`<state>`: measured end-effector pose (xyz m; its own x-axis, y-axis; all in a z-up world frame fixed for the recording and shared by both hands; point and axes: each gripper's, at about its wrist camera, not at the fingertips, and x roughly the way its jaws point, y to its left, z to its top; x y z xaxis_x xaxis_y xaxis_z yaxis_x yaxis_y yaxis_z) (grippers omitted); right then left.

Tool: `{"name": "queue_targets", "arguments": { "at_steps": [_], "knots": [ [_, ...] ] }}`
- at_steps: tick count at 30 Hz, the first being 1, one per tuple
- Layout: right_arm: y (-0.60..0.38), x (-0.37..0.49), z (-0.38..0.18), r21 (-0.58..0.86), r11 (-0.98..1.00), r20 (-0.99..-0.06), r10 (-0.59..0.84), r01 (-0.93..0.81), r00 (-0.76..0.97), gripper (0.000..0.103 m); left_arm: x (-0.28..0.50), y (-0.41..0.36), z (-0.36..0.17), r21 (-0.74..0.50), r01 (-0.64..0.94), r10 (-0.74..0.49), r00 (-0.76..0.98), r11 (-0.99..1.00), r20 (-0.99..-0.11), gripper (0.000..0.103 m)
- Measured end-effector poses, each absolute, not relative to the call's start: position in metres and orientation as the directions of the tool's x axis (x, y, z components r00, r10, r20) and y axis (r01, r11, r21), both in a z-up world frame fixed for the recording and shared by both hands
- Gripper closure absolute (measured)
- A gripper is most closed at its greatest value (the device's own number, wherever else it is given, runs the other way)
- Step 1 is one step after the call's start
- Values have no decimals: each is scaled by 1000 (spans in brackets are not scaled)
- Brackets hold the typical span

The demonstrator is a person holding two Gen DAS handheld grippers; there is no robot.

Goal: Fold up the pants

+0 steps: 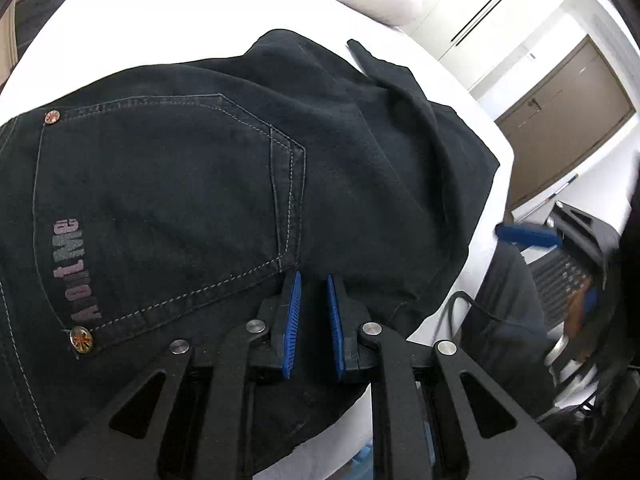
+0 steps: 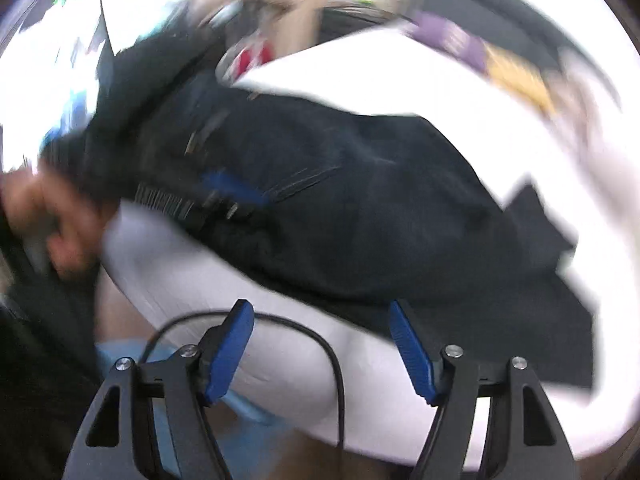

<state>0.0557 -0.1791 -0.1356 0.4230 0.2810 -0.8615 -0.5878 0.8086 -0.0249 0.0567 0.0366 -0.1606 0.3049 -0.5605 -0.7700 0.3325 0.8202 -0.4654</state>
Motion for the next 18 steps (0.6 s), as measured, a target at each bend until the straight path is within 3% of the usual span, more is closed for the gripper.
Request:
{"name": "queue_targets", "arguments": {
  "at_steps": [2,7,11,18],
  "knots": [
    [-217,88,-117,137,877,-844,346,-461,409,37,58,36,-162,-462,336,-558,302,821,-773,90],
    [-307,195,-77,354,930,-767,351,-101,538,37,62,35,-162,-492,323,-580,294,809,-760,90],
    [-324,280,-87,288,956,-812,216,49,542,37,62,49,-166,-494,320,-580,293,809,-760,90],
    [-306,392,-162,138,979,-904,64,147,424,37,63,45,-171,-507,309,-586,284,805,-759,90]
  ]
}}
